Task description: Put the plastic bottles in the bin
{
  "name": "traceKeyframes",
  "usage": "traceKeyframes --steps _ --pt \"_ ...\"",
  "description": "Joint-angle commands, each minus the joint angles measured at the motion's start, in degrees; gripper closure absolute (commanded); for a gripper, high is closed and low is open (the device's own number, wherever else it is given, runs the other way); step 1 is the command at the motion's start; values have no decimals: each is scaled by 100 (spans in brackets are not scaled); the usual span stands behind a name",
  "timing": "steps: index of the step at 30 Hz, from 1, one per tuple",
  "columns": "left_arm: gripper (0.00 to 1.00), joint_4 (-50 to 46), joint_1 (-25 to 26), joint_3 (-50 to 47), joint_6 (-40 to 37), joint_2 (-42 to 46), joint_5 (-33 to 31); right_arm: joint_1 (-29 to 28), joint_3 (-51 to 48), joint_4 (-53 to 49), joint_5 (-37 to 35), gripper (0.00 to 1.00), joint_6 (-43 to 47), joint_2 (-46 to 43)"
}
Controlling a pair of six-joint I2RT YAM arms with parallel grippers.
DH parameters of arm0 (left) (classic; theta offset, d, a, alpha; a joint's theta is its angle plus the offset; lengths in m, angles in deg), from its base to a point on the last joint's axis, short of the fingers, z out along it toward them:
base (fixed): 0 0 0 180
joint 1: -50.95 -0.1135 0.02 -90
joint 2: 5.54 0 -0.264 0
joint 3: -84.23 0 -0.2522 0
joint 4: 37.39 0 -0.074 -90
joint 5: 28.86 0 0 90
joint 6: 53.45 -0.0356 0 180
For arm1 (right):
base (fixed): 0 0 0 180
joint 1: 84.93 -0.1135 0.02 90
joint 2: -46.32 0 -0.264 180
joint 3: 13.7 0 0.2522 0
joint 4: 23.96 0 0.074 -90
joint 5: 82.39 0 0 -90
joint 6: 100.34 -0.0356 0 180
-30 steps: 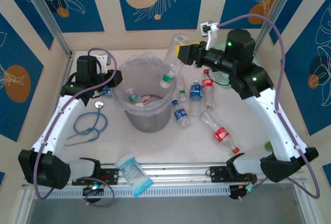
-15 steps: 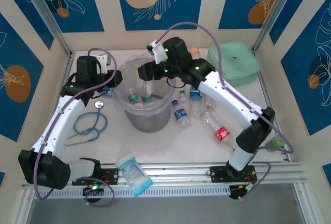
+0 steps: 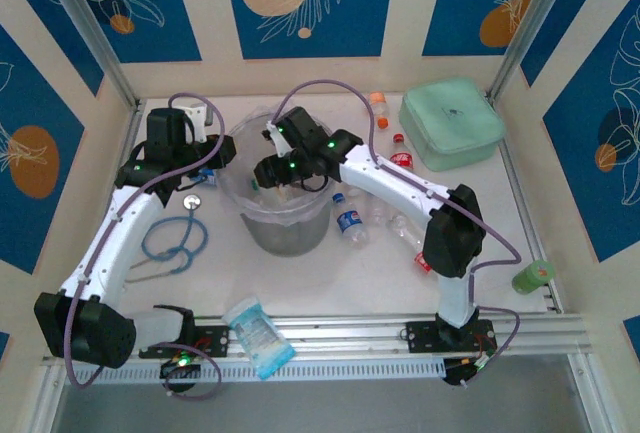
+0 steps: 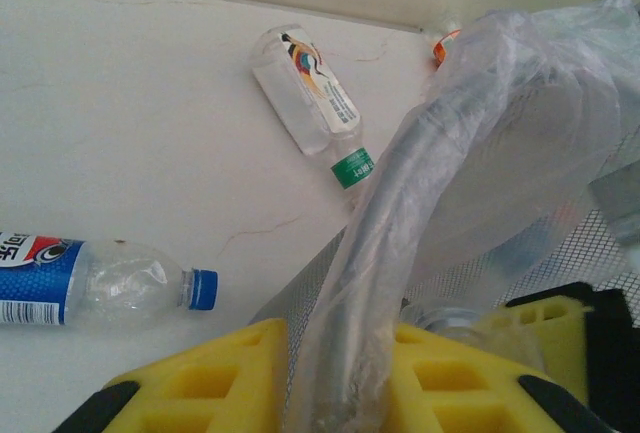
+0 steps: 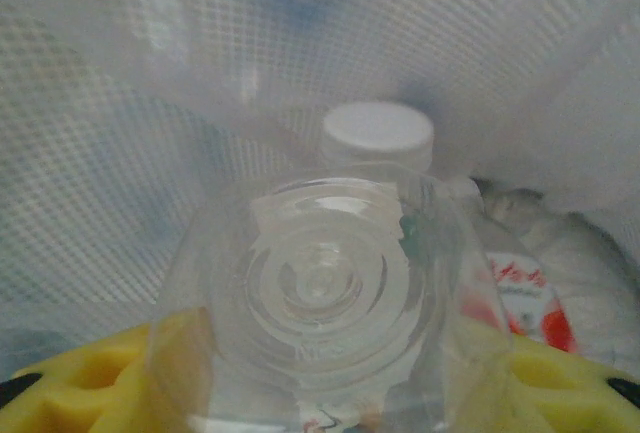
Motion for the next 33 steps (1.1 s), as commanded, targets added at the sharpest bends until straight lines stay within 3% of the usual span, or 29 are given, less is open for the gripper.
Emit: traceKeyframes --steps 1,9,15,21,27,33 --pt "74 22 -96 -96 -24 134 48 5 -195 154 37 99 -172 188" --pt "74 19 -111 -105 -35 147 41 9 -363 113 -96 76 -353 258" --pt "74 21 -105 -112 -44 155 32 -33 -155 -169 -135 47 -278 21" --pt "74 21 -104 -119 -35 129 42 -85 352 -684 -92 30 40 -47" --pt "74 17 -108 -116 -37 131 14 -152 815 -1207 -275 20 309 -149" --pt "74 12 -114 -114 -44 112 24 -197 1281 -1634 -438 19 583 -462"
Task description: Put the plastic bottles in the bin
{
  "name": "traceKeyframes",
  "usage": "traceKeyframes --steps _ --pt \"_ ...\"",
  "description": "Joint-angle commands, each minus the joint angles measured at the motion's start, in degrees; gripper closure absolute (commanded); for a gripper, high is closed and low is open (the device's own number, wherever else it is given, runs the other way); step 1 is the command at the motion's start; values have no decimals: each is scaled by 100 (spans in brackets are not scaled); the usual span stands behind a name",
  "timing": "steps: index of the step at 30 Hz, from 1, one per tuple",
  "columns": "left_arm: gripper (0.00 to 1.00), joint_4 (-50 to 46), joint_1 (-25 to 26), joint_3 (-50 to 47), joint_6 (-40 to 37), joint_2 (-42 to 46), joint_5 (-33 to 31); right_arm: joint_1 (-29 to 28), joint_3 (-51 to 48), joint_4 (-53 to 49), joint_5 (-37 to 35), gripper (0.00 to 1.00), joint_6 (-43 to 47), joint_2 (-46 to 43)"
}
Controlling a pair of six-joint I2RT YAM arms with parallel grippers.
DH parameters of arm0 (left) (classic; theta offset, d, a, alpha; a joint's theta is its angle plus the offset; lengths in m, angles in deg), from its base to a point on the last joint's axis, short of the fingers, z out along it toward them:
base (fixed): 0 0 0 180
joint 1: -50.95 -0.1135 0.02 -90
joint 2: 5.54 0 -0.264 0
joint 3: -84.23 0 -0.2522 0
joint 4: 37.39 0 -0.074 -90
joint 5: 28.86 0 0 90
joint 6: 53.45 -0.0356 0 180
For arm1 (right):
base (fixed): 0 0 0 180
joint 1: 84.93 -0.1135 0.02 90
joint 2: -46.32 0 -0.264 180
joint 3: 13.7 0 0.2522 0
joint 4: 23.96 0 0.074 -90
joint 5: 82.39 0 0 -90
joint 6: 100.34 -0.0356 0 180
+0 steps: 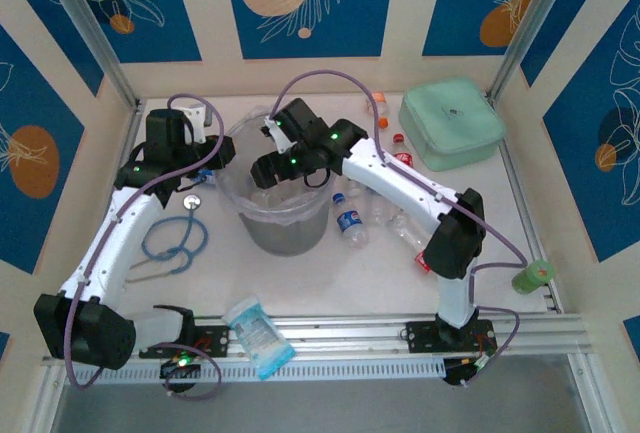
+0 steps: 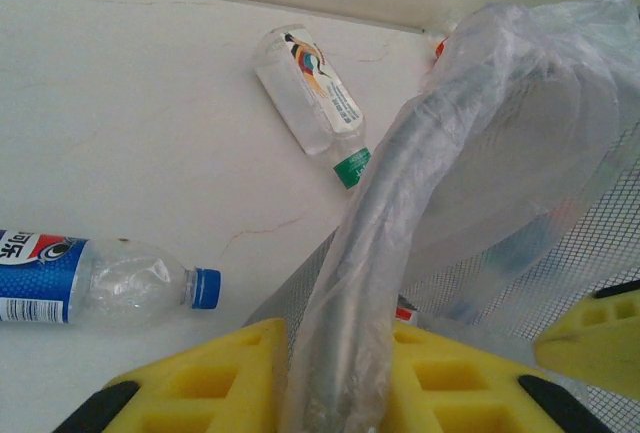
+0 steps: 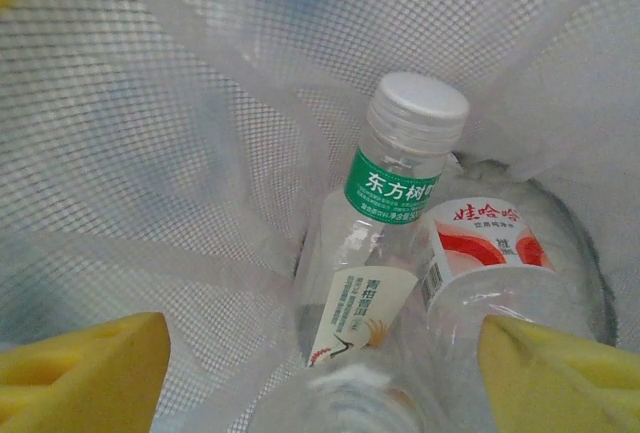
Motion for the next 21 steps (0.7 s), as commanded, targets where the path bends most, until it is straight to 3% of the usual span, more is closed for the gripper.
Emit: traceKeyframes --steps 1,13,17,21 --pt "74 -3 -91 -68 -41 72 26 -42 329 -445 -181 19 300 -467" --pt "74 -2 -100 -68 -39 54 44 234 -34 -779 -1452 14 785 -2015" --pt "74 -5 -104 -69 -42 47 41 708 -635 -903 -1687 15 498 -2666" --pt "74 4 -99 -80 -34 41 35 1576 -1472 -1109 -1535 18 -115 -3340"
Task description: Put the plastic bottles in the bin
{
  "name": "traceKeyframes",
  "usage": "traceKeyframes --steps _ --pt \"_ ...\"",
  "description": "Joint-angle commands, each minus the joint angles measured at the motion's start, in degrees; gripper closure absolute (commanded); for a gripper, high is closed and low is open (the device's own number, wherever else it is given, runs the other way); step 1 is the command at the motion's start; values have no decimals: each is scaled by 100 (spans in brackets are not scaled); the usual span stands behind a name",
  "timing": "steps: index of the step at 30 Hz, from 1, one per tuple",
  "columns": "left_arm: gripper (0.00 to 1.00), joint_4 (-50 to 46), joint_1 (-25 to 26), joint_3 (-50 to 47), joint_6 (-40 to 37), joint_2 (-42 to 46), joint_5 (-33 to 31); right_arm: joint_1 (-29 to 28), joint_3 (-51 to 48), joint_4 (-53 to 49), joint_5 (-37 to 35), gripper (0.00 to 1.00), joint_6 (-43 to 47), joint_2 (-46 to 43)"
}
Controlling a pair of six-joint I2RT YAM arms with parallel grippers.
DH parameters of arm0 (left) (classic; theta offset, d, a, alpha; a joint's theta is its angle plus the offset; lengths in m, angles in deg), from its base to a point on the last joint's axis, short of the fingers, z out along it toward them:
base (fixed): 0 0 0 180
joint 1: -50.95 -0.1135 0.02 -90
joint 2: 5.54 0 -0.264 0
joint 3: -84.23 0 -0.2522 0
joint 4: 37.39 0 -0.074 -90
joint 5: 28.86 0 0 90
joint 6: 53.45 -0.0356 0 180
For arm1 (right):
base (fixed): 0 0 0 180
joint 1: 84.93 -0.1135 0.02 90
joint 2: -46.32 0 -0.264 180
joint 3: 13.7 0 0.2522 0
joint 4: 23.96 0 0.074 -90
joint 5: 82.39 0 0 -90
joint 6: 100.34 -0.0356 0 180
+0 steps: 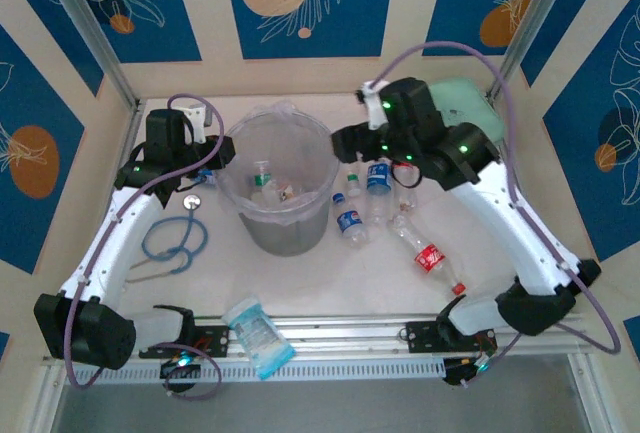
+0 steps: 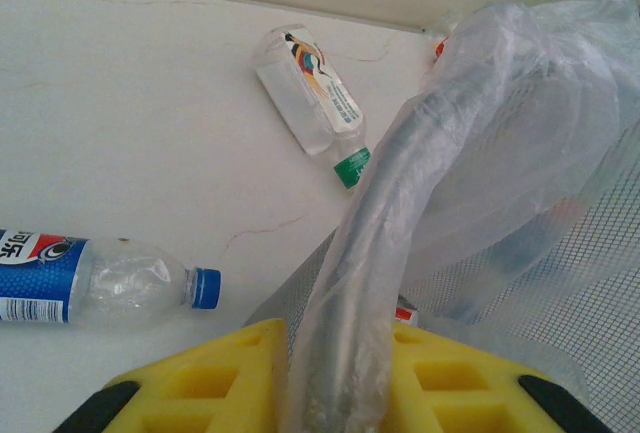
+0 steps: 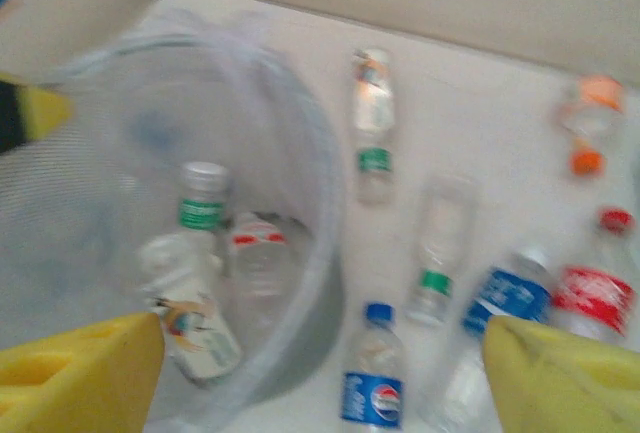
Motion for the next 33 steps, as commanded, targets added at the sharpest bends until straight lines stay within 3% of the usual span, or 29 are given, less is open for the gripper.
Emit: traceKeyframes --steps 1,4,8,10,12,17,24,33 --pt "74 6 -99 -75 -33 35 35 689 -699 -501 -106 19 -756 -431" --pt "74 -3 -99 -65 -24 39 56 1504 -1552 -1307 27 19 -1150 -569" --pt "74 75 -99 -84 61 58 160 1780 -2560 -2065 -310 16 -932 -403" --pt "74 94 -99 -86 81 55 192 1771 -3028 -1819 -347 16 -722 -324" --pt "74 81 -101 -90 65 53 180 1689 -3235 -1419 139 17 -279 -228" --pt "74 58 -101 -102 41 36 140 1336 -3516 -916 -140 15 543 602" --pt "74 48 -100 -108 33 40 88 1180 -3462 -878 133 20 954 1473" --pt "74 32 -100 -99 20 43 105 1374 -3558 -535 -80 26 1326 1712"
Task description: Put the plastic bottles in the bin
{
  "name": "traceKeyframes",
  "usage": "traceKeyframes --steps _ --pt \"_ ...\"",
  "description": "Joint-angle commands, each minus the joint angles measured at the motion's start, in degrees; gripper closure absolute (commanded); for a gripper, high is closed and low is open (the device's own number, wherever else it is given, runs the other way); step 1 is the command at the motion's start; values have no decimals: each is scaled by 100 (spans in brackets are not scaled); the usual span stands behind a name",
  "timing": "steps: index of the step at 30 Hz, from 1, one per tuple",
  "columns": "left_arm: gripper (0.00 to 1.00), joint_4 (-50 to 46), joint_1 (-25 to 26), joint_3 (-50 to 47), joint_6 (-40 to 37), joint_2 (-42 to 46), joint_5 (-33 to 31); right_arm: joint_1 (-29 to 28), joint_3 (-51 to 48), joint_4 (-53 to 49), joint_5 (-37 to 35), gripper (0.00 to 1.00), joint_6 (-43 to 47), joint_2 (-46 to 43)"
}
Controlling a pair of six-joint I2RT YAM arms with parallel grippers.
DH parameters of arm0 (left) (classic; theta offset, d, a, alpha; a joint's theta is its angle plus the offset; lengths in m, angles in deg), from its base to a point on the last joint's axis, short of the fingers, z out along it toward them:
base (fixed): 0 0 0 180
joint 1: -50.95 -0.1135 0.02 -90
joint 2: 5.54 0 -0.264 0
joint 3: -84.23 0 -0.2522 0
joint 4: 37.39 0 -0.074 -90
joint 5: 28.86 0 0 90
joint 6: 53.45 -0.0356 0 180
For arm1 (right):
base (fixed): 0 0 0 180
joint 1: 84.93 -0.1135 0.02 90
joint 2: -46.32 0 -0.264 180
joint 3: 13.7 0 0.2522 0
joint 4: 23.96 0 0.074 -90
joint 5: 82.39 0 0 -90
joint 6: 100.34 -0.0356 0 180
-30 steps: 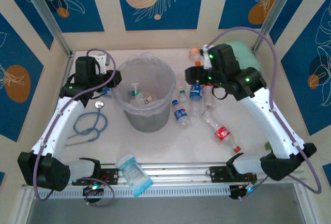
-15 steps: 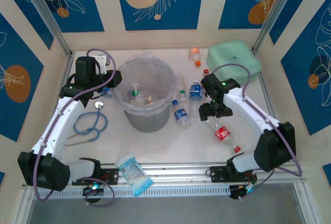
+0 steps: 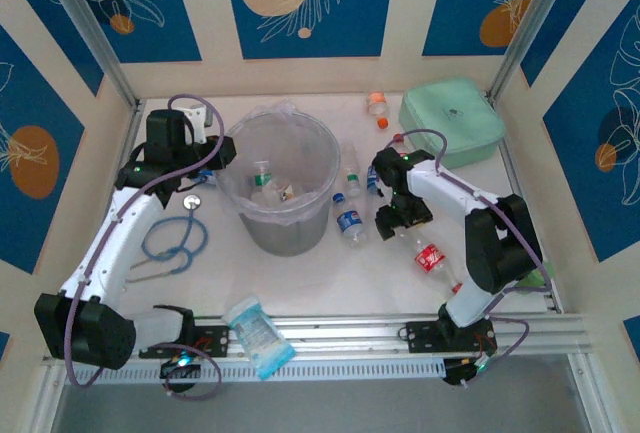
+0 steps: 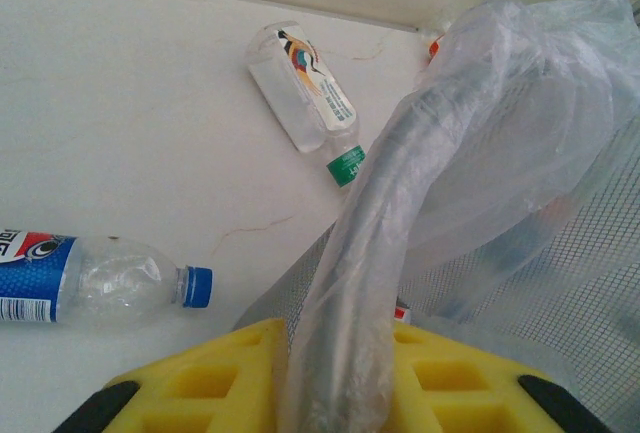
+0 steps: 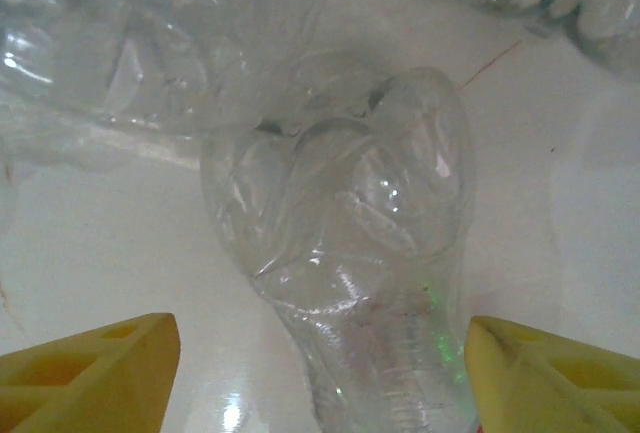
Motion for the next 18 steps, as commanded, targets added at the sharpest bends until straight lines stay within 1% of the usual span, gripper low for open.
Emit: traceKeyframes --steps 1,6,10,14,18 --pt "74 -9 -99 -63 -39 35 22 64 -48 92 -16 27 253 140" --pt "74 -9 -97 -62 -33 30 40 116 5 257 133 26 391 304" --pt "74 -19 -98 -66 -49 50 14 155 -4 393 110 23 418 526" --pt "74 -18 -97 -61 -59 31 30 188 -4 482 174 28 396 645" --pt "74 -10 -97 -59 -33 -11 66 142 -118 636 171 30 388 708"
